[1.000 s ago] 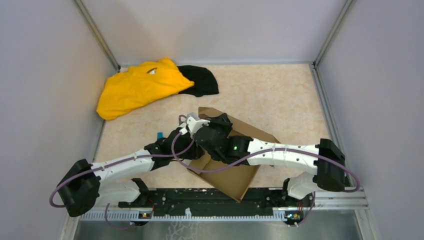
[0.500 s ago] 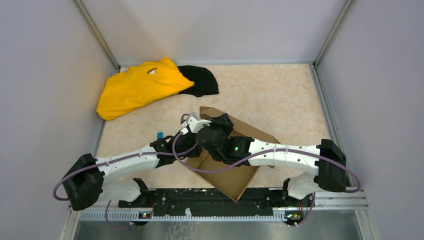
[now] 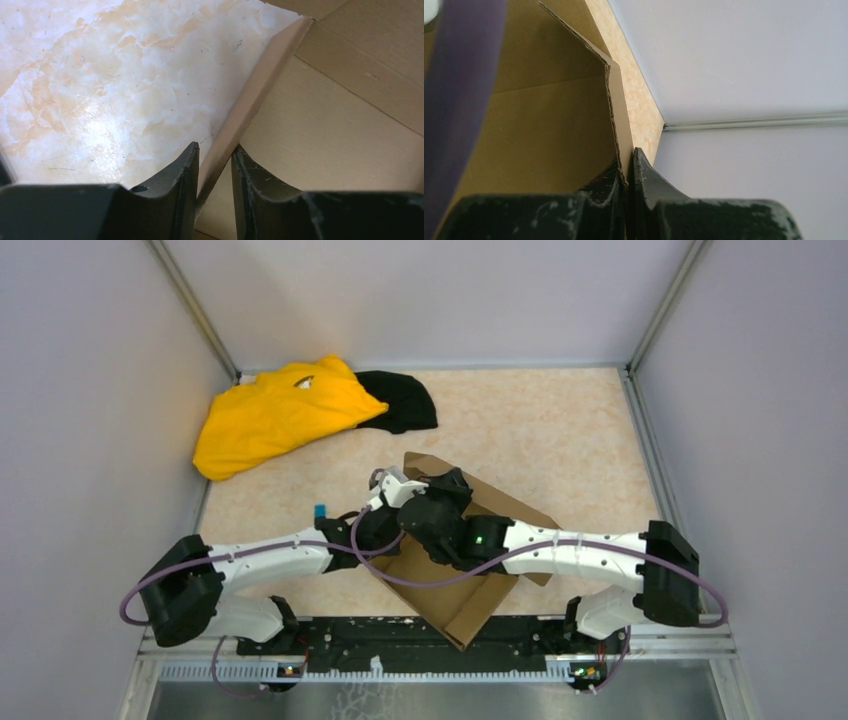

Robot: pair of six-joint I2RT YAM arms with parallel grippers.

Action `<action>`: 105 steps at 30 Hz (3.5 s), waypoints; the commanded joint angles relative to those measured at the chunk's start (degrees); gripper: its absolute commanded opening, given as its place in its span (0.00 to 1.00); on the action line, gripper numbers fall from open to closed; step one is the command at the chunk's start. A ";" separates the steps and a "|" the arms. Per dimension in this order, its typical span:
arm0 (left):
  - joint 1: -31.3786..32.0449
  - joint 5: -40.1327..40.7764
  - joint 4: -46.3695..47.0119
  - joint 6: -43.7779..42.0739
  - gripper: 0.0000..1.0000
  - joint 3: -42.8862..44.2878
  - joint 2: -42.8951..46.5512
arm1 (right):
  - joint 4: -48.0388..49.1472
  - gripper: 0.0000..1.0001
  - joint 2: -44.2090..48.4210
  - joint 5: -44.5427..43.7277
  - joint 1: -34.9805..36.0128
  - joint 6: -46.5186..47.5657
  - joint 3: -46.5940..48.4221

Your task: Fold the paper box

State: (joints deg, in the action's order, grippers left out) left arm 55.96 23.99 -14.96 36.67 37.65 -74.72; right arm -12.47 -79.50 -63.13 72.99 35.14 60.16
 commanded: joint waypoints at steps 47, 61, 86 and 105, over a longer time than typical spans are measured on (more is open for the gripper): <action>6.10 30.86 -2.94 -8.67 0.29 8.37 -9.92 | -33.04 0.46 31.18 24.91 -7.97 -58.66 -4.47; 5.82 32.53 -0.28 -11.31 0.33 8.31 -11.29 | -28.92 0.46 33.41 34.09 -19.15 -56.45 -8.38; -1.29 17.28 -3.44 -4.76 0.48 2.70 0.53 | -29.86 0.68 26.70 49.73 -25.00 -78.12 -11.21; -6.75 5.82 5.38 -8.03 0.50 -1.36 1.29 | -25.68 0.56 17.81 49.48 -25.00 -88.55 -17.88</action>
State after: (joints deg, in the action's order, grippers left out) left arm 49.39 33.23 -11.57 29.08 37.10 -74.06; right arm -41.45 -60.20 -12.73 48.47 -50.09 42.61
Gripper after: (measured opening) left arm 0.497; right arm 0.574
